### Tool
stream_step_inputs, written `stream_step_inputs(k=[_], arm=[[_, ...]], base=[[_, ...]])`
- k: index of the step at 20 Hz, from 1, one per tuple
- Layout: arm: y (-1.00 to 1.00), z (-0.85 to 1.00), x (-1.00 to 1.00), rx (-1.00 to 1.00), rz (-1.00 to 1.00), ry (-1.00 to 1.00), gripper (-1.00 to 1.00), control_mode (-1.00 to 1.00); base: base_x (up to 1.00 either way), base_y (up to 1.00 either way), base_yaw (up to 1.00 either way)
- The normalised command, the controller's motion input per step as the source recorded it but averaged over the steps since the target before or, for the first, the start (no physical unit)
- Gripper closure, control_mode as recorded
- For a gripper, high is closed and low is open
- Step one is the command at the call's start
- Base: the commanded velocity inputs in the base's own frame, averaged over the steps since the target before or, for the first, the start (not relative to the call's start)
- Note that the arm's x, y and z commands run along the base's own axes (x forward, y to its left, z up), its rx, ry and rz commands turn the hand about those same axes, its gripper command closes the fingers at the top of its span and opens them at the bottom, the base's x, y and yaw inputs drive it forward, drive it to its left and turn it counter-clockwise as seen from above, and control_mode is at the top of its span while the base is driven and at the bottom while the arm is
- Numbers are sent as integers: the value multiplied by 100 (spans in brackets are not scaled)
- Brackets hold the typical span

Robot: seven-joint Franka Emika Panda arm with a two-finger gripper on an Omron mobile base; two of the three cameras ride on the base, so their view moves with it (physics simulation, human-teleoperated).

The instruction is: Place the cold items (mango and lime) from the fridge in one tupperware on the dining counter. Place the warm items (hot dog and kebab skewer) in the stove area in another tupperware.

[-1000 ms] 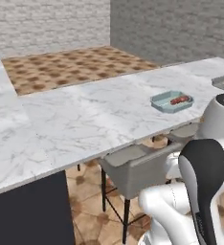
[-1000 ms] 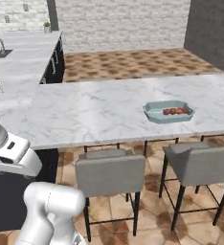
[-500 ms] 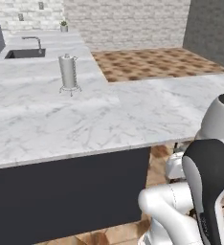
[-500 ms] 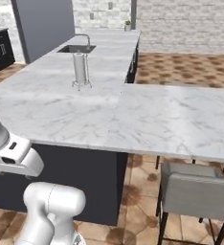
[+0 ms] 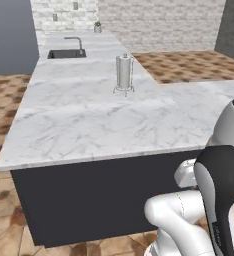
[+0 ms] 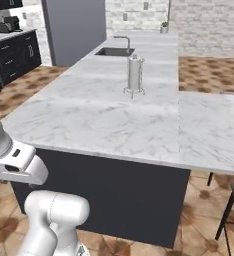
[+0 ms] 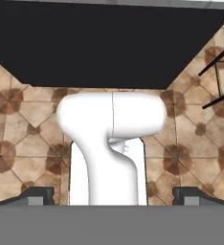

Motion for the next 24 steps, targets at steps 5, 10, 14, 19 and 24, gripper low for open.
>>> stream_step_inputs(k=[5, 10, 14, 19, 24], arm=[[0, 0, 0, 0, 0, 0, -100, 100], [0, 0, 0, 0, 0, 0, -100, 100], [0, 0, 0, 0, 0, 0, -100, 100], [0, 0, 0, 0, 0, 0, -100, 100], [0, 0, 0, 0, 0, 0, -100, 100]], base=[[15, 100, 11], [22, 100, 6], [37, 100, 0], [50, 100, 0], [64, 100, 0]])
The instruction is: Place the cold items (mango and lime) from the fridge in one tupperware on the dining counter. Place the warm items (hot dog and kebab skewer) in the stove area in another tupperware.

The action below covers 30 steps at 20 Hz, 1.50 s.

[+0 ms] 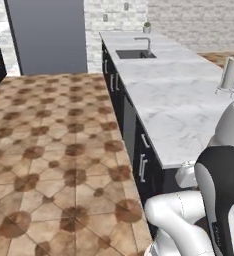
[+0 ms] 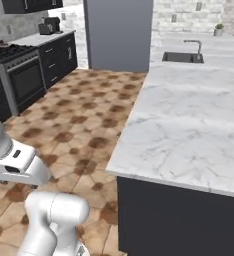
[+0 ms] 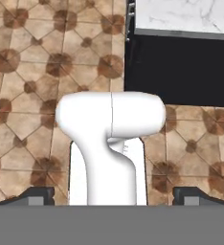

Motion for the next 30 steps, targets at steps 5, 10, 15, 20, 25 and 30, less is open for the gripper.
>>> stream_step_inputs(k=[5, 10, 15, 20, 25, 30], arm=[[0, 0, 0, 0, 0, 0, -100, 100], [0, 0, 0, 0, 0, 0, -100, 100], [0, 0, 0, 0, 0, 0, -100, 100], [0, 0, 0, 0, 0, 0, -100, 100], [0, 0, 0, 0, 0, 0, -100, 100], [0, 0, 0, 0, 0, 0, -100, 100]], base=[[63, 100, 0], [70, 100, -2], [100, 99, -34], [100, 98, -42], [100, 82, -2], [100, 37, 50]])
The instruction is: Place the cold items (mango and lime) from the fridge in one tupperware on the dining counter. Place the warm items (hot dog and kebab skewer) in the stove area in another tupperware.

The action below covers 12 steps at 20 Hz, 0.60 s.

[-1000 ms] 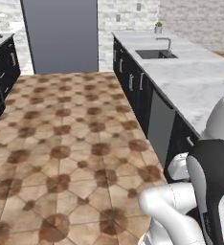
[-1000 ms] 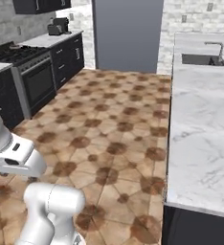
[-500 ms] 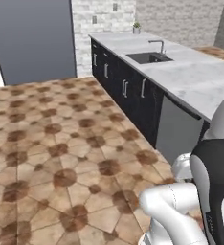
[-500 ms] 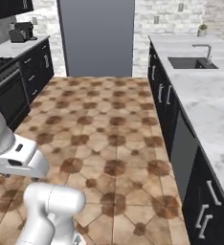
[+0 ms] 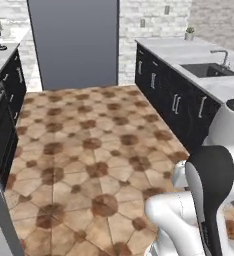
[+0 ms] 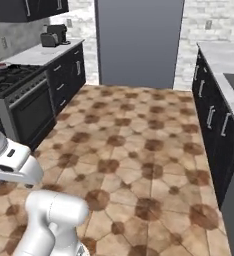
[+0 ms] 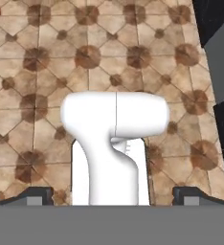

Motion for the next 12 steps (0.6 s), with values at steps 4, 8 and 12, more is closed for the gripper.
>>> stream_step_inputs(k=[4, 8, 12], arm=[[0, 0, 0, 0, 0, 0, -100, 100], [0, 0, 0, 0, 0, 0, -100, 100], [0, 0, 0, 0, 0, 0, -100, 100]], base=[[100, 4, 83], [100, -16, 86], [84, -60, 69]])
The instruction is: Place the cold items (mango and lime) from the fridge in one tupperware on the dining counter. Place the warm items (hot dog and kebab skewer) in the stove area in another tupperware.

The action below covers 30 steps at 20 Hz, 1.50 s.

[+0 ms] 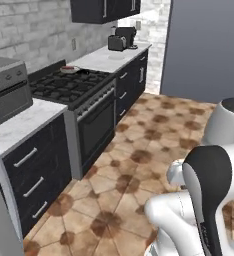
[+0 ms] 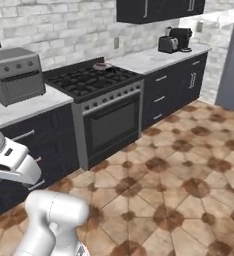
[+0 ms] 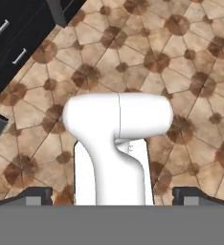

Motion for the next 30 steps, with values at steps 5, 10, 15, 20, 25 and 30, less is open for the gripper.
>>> stream_step_inputs(k=[5, 10, 15, 20, 25, 30], arm=[[0, 0, 0, 0, 0, 0, -100, 100], [0, 0, 0, 0, 0, 0, -100, 100], [0, 0, 0, 0, 0, 0, -100, 100], [0, 0, 0, 0, 0, 0, -100, 100], [0, 0, 0, 0, 0, 0, -100, 100], [0, 0, 0, 0, 0, 0, -100, 100]], base=[[82, -84, 38], [90, -82, 38], [86, -77, 44], [76, -78, 41], [77, -76, 41], [77, -77, 42]])
